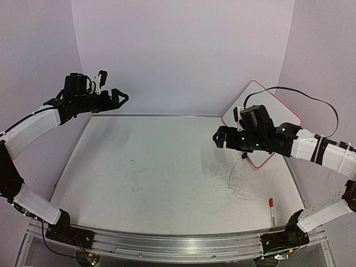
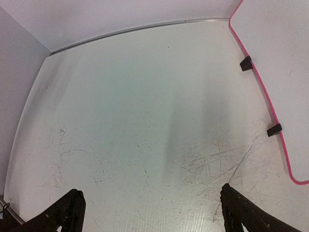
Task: Write a sentence on the whiteboard
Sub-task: Pick up the whiteboard stand from the corner of the board.
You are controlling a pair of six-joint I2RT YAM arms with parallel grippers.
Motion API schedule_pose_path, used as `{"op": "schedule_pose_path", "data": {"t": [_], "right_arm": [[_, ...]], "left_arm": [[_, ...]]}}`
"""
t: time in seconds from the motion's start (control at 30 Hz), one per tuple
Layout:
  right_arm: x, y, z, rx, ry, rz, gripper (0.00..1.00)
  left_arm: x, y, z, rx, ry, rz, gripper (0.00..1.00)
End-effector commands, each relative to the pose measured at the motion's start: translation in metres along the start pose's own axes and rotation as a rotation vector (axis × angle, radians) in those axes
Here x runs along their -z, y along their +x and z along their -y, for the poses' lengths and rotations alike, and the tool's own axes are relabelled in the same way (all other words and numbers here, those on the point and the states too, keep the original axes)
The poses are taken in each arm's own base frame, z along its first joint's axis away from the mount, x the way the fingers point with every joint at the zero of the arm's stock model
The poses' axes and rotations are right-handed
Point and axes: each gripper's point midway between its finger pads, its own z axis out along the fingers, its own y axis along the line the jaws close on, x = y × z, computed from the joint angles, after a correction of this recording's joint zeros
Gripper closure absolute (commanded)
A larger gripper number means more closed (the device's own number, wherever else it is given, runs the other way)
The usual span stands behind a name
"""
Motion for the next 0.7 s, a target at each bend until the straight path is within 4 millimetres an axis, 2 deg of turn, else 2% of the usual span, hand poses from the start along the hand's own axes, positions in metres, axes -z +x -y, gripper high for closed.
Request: {"op": "schedule_pose_path", "data": {"t": [0.0, 0.1, 0.17, 0.27, 0.4, 0.67], "right_arm": [[-0.022, -0.019, 0.006, -0.255, 0.102, 0.094, 0.02], [-0.038, -0.003, 0.031, -0.435, 0.227, 0.11, 0.02], [-0.038, 0.006, 0.055, -0.566, 0.335, 0.158, 0.02], [-0.037, 0.011, 0.081, -0.674, 0.431, 0.236, 0.02], [-0.057, 0.014, 0.111, -0.753, 0.526, 0.221, 0.05], [-0.093, 0.015, 0.164, -0.759, 0.74, 0.248, 0.14]], "left_arm": [[-0.001, -0.02, 0.009, -0.062, 0.024, 0.034, 0.01], [-0.005, -0.011, 0.007, -0.062, 0.035, 0.007, 0.01], [-0.005, -0.007, 0.012, -0.055, 0.062, -0.01, 0.01], [-0.001, -0.004, 0.023, -0.065, 0.102, -0.017, 0.01], [0.006, -0.002, 0.024, -0.087, 0.084, -0.005, 0.01], [0.017, 0.001, 0.029, -0.113, 0.075, 0.009, 0.01]]}}
